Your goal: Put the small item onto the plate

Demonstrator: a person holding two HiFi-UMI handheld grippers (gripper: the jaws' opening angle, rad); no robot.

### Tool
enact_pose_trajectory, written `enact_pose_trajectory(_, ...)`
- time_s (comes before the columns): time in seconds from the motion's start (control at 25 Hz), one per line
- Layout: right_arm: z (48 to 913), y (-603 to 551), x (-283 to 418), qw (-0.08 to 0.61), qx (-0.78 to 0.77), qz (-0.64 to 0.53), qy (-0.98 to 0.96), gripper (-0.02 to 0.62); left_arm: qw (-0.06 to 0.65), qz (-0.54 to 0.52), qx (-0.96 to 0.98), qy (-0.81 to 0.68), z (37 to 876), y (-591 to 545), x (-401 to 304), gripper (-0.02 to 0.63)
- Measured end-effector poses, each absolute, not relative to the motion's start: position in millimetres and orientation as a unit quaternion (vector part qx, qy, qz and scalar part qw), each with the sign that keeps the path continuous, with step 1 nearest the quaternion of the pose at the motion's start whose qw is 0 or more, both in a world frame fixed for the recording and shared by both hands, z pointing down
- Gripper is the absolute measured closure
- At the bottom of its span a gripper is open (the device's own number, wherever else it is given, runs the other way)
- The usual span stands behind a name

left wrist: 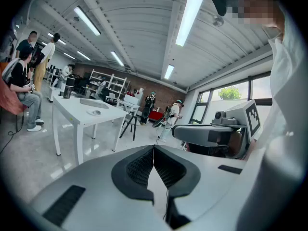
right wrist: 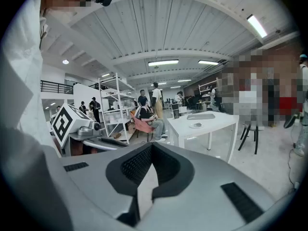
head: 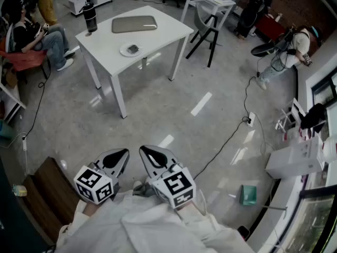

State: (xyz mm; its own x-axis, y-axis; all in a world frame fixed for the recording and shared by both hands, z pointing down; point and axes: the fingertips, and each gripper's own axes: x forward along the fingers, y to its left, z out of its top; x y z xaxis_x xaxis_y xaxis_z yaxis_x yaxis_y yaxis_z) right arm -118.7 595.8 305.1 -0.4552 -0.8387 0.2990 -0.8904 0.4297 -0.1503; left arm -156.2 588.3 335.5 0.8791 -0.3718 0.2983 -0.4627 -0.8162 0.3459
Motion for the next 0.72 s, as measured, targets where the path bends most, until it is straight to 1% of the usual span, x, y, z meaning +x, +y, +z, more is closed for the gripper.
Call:
enact_pose_trajectory(0.52,311,600,-103,0.1,0.499,0.145,-0.848,0.581,0.211,0.115,0.946,-0.219,339,592,-134,0.595)
enact_pose_trajectory(0.72,322,597,-93,0.094,0.483,0.186,-0.85,0.58,0.2,0.12,0.95,-0.205,336,590,-116,0.595)
